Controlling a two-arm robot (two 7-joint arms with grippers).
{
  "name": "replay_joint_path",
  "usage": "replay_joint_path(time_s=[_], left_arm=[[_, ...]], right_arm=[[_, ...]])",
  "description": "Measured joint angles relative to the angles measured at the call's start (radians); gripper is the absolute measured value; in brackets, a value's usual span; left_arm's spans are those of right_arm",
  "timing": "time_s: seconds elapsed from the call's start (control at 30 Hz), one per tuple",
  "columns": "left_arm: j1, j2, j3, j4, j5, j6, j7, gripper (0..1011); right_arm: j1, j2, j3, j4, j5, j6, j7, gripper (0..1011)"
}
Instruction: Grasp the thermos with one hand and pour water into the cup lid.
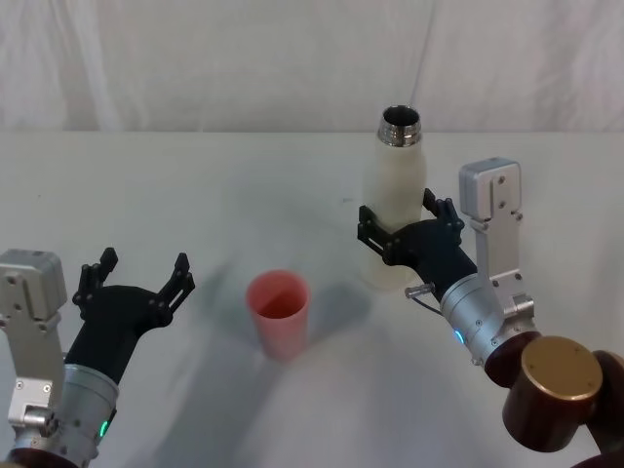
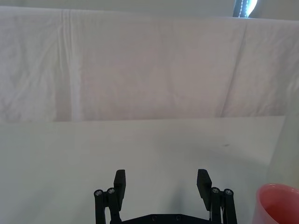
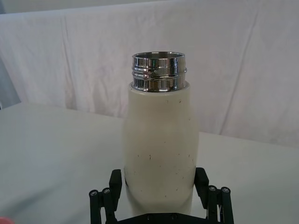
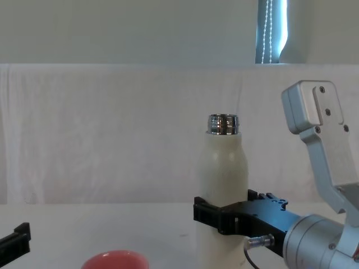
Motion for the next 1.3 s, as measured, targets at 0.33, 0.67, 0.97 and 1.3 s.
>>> replay_joint_path(time_s=[0.33, 0.67, 0.97, 1.3], left_arm=[[0.0, 0.0, 0.0, 0.0, 0.0, 0.0, 0.0, 1001], [0.0, 0.0, 0.0, 0.0, 0.0, 0.0, 0.0, 1001], [0.0, 0.0, 0.0, 0.0, 0.0, 0.0, 0.0, 1001], [0.0, 0.0, 0.0, 0.0, 0.0, 0.0, 0.0, 1001]], right_arm=[[0.023, -0.011, -0.001, 0.029, 0.001, -0.001, -0.001, 1001], [0.039, -0.021, -0.003, 0.052, 0.0, -0.001, -0.006, 1001], [0.058, -0.03, -0.005, 0.08, -0.004, 0.0, -0.009, 1001], [0.06, -0.031, -0.002, 0.08, 0.0, -0.004, -0.005, 950]])
